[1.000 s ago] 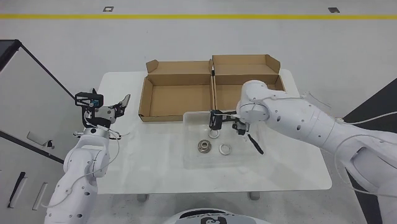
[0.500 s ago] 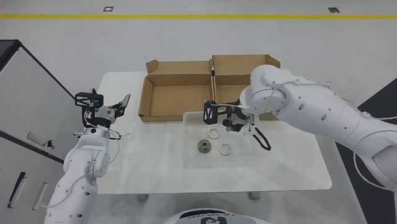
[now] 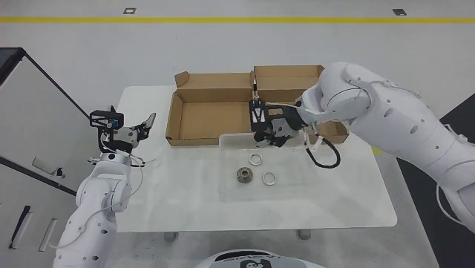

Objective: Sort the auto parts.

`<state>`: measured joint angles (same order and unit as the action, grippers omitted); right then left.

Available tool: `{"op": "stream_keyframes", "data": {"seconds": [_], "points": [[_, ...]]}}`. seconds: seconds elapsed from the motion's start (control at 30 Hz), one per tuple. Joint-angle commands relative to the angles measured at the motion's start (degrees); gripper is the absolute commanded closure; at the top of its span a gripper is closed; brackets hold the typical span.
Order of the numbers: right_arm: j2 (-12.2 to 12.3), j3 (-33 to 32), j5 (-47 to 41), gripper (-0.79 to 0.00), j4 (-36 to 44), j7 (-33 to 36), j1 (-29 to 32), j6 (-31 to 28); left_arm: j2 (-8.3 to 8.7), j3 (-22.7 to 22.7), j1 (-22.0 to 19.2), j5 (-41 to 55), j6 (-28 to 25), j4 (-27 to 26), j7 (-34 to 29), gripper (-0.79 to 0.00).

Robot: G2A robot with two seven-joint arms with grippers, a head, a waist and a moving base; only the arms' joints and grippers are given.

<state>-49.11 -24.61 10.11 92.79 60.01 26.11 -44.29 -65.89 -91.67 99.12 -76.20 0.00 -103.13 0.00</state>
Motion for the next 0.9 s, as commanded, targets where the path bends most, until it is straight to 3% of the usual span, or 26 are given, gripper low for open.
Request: {"op": "stream_keyframes", "data": {"seconds": [0.0,0.33,0.87], "points": [[0.50,-0.92,0.02,0.000,-0.88,-1.97,0.52,-1.95,0.00,0.00,0.00,0.00,0.00,0.00,0.00,-0.785],[1.20,-3.69,0.40,0.000,-5.77,-14.20,1.72,-13.71,0.00,0.00,0.00,0.00,0.00,0.00,0.00,-0.785],[0.13,-6.35,2.12,0.000,-3.62,-34.77,1.85,-13.71,0.00,0.00,0.00,0.00,0.00,0.00,0.00,-0.785]]}}
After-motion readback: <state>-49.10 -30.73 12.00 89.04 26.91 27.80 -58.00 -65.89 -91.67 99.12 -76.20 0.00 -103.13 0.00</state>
